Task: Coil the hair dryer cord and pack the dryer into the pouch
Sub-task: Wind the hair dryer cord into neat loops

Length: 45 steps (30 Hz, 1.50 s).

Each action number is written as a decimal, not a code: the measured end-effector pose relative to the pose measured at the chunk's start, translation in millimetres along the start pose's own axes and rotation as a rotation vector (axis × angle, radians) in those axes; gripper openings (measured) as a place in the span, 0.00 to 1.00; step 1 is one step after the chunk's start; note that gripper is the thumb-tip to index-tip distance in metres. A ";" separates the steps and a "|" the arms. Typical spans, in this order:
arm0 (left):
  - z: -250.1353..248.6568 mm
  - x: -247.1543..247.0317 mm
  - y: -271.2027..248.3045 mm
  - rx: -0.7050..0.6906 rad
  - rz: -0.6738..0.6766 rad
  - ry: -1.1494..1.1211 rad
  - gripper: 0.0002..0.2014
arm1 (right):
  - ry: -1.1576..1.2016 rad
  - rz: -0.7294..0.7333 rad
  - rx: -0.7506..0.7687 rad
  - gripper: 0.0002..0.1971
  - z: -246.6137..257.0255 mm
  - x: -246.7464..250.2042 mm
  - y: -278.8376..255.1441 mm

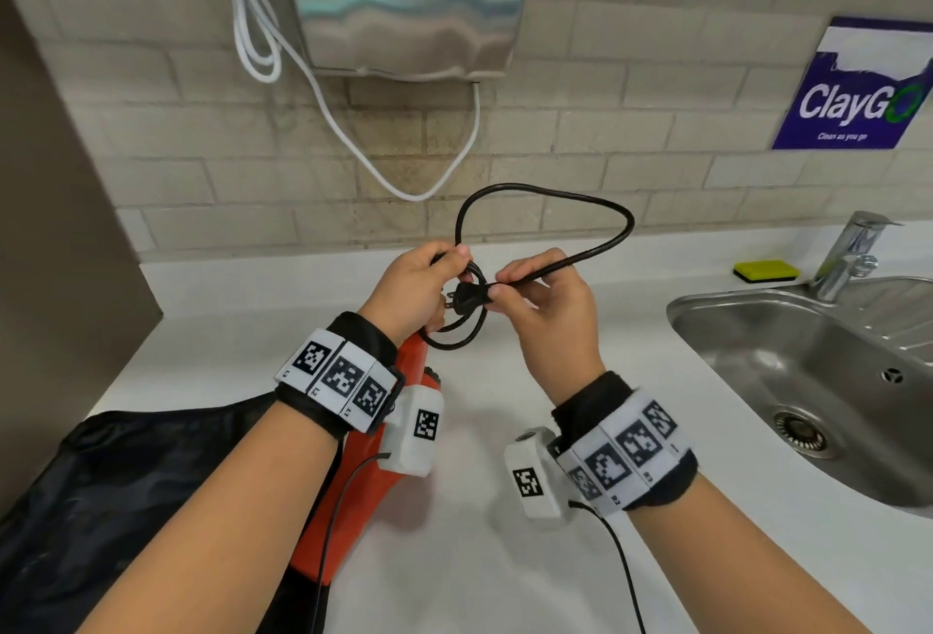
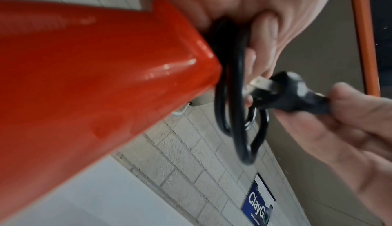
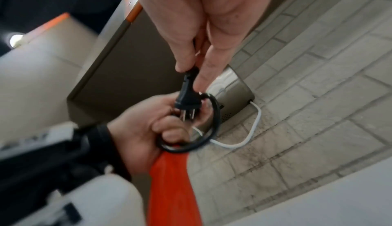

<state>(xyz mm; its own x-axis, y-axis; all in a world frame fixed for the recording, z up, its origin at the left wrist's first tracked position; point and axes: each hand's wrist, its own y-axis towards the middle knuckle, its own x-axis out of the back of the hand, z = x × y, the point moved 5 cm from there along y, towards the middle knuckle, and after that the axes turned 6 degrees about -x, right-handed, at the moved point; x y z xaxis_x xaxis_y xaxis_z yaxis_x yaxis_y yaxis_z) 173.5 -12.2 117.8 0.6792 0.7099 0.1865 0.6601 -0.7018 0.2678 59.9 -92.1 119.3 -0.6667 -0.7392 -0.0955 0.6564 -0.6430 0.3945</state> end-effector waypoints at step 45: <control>-2.7 6.0 -6.3 -0.018 0.096 -0.100 0.15 | -0.109 0.393 -0.130 0.13 -8.5 -33.7 27.3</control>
<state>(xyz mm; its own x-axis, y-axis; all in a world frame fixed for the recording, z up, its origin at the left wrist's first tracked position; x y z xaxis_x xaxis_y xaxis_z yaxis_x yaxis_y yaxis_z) 172.5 -3.3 119.7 0.7682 0.6295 0.1169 0.5852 -0.7644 0.2705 103.3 -86.5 125.5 -0.3861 -0.9119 0.1392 0.9024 -0.3421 0.2621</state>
